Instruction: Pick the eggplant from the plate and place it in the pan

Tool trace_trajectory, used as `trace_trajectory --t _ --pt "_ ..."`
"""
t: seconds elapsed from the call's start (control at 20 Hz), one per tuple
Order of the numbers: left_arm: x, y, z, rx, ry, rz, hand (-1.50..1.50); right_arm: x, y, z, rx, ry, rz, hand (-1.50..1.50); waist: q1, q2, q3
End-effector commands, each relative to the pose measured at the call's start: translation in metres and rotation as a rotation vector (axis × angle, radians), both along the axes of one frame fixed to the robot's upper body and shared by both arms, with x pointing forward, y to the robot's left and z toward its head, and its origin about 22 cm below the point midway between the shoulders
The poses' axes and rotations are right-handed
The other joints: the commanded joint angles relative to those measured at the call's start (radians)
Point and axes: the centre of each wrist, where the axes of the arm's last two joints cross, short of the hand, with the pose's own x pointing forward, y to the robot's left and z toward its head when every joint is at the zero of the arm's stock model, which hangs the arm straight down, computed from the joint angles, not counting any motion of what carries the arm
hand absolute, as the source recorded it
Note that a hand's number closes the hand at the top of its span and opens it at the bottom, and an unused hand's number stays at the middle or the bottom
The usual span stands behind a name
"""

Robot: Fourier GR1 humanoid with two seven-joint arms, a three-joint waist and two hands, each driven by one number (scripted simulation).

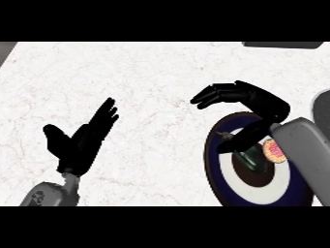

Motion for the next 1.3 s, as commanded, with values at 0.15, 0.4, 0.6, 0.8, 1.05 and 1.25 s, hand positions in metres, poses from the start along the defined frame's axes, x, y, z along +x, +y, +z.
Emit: trace_trajectory --t 0.15,0.4,0.6,0.8,1.05,1.25 --pt "-0.006 0.006 -0.012 -0.022 0.035 -0.001 0.00 -0.002 0.018 0.038 -0.558 -0.209 0.164 -1.50 -0.025 -0.015 -0.003" --pt "-0.009 0.004 -0.015 -0.022 0.047 -0.011 0.00 -0.014 0.032 0.065 -0.951 -0.460 0.164 -1.50 -0.036 -0.019 -0.003" --pt "-0.007 0.020 -0.003 -0.035 0.032 0.008 0.00 -0.050 0.070 0.054 -1.135 -0.536 0.188 -1.50 -0.050 -0.025 -0.002" --pt "-0.007 0.023 -0.017 -0.019 0.042 0.025 0.00 -0.072 0.075 0.060 -1.355 -0.584 0.212 -1.50 -0.065 -0.021 -0.002" --pt "-0.018 0.011 -0.005 -0.007 0.024 0.014 0.00 -0.106 0.090 0.037 -1.467 -0.566 0.199 -1.50 -0.049 -0.017 0.000" --pt "-0.009 0.011 -0.003 -0.030 0.026 0.017 0.00 -0.136 0.088 0.008 -1.452 -0.529 0.163 -1.50 -0.050 -0.013 0.001"
